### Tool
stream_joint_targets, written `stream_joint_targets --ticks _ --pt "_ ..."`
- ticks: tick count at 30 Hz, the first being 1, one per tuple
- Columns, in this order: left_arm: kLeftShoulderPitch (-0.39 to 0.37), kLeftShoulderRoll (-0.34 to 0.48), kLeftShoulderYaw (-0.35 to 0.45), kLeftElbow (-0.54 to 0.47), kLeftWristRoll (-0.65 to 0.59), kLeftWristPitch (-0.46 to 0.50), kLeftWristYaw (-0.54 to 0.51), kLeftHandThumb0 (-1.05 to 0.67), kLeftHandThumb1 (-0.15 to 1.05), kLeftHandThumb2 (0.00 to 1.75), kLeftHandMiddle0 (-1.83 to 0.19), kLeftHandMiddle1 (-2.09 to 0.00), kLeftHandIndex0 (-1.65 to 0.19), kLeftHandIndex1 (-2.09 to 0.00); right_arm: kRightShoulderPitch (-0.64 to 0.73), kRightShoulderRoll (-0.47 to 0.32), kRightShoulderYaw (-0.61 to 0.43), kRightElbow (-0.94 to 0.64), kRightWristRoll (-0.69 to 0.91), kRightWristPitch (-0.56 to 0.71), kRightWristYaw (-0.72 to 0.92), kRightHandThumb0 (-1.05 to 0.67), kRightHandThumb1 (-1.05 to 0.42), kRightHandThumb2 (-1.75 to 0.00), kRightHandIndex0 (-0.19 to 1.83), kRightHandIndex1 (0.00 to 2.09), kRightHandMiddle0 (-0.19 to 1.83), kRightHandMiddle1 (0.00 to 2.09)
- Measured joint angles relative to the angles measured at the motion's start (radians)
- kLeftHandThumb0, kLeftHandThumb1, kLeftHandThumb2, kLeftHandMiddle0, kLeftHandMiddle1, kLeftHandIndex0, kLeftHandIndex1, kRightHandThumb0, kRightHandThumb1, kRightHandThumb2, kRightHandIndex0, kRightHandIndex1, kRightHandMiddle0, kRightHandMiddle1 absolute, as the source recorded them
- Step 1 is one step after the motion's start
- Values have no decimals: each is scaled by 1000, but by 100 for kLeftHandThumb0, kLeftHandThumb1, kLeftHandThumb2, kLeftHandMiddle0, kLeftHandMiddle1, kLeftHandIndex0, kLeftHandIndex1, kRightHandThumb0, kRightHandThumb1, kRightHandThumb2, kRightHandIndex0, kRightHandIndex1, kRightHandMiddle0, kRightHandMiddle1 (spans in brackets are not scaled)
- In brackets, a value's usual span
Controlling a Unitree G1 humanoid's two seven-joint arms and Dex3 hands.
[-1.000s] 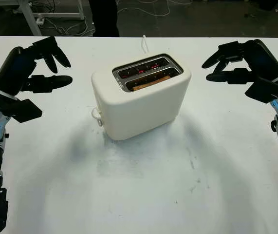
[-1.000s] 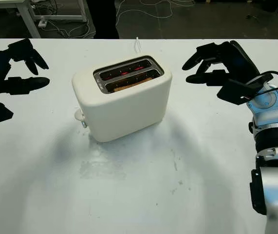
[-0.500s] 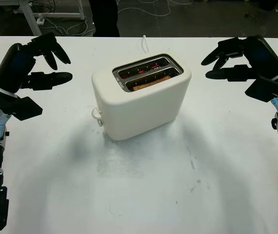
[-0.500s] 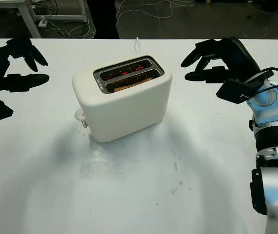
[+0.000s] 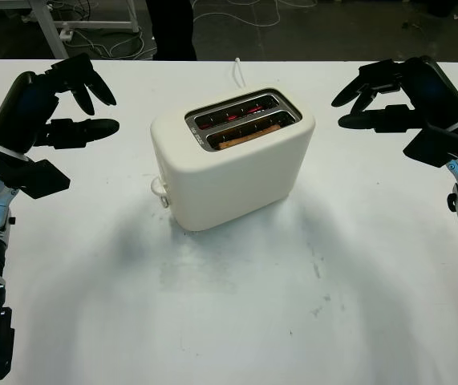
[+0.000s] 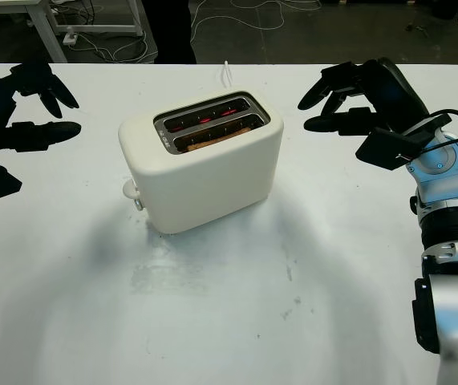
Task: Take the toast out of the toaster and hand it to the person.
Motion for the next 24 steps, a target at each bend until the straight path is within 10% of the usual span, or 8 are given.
stream_joint_targets --ticks 24 --pt "35 -3 0 -2 -12 14 -8 -78 92 22 -58 -165 -43 -149 0 1 1 0 0 10 2 -74 -79 0 93 101 95 68"
